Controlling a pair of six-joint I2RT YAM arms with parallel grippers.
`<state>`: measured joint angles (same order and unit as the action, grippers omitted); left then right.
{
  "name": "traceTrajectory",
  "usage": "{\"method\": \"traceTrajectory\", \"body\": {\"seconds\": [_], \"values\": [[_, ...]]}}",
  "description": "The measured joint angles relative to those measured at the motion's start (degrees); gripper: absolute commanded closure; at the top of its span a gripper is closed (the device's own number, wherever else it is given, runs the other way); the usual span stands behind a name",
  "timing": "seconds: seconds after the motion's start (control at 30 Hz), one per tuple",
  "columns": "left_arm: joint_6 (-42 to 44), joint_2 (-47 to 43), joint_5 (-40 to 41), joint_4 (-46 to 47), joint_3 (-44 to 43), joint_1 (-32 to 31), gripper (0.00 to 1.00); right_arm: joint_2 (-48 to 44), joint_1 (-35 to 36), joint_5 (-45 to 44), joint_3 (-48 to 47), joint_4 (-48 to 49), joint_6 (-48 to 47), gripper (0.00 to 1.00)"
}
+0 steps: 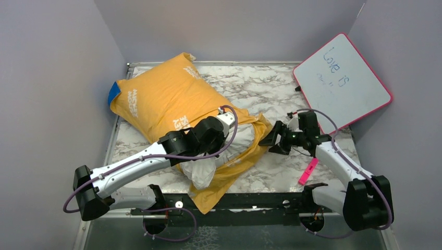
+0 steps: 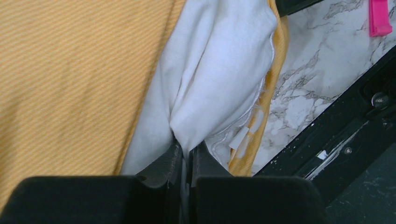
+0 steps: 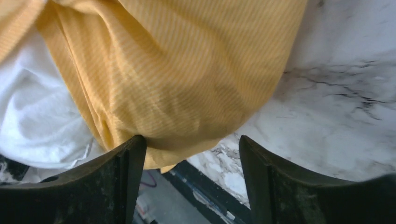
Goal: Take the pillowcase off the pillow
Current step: Remove the pillow from the pillowcase.
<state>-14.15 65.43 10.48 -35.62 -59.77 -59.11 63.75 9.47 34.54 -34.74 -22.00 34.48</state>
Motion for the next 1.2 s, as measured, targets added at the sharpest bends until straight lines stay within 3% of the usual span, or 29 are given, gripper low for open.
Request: {"method": "traceTrajectory", "body": {"seconds": [0.1, 0.2, 0.3, 0.47, 0.67, 0.93, 1.1, 1.2], "values": [[0.11, -0.04, -0.81, 0.11, 0.00, 0.00, 0.97, 1.70, 0.00, 6.40, 3.65, 5.95, 3.89, 0.55], [0.61, -0.04, -2.23, 0.48, 0.00, 0.13, 0.52, 2.58, 0.00, 8.87, 4.04, 9.64, 6.12, 0.79], [1.18, 0.76, -4.15, 0.76, -1.25, 0.11, 0.29, 3.34, 0.00, 9.27, 3.96, 10.56, 6.32, 0.84], [4.37, 5.31, -6.69, 2.23, -8.92, -1.22, 0.14, 4.04, 0.00, 9.22, 3.98, 10.43, 6.16, 0.84], [11.37, 13.94, -6.47, 2.58, -15.58, -6.67, 0.10, 1.99, 0.00, 7.78, 6.03, 10.14, 6.45, 0.84], [19.67, 23.63, 0.70, -1.40, -15.85, -9.27, 0.10, -1.86, 0.00, 4.92, 6.67, 8.79, 7.10, 0.84], [22.43, 27.78, 11.45, -0.59, -15.28, -10.03, 0.30, -2.16, 0.00, 4.28, 6.73, 8.44, 7.52, 0.84], [22.77, 29.11, 15.82, 0.09, -14.27, -10.36, 0.58, -2.93, 0.00, 3.26, 6.73, 7.56, 7.48, 0.84]]}}
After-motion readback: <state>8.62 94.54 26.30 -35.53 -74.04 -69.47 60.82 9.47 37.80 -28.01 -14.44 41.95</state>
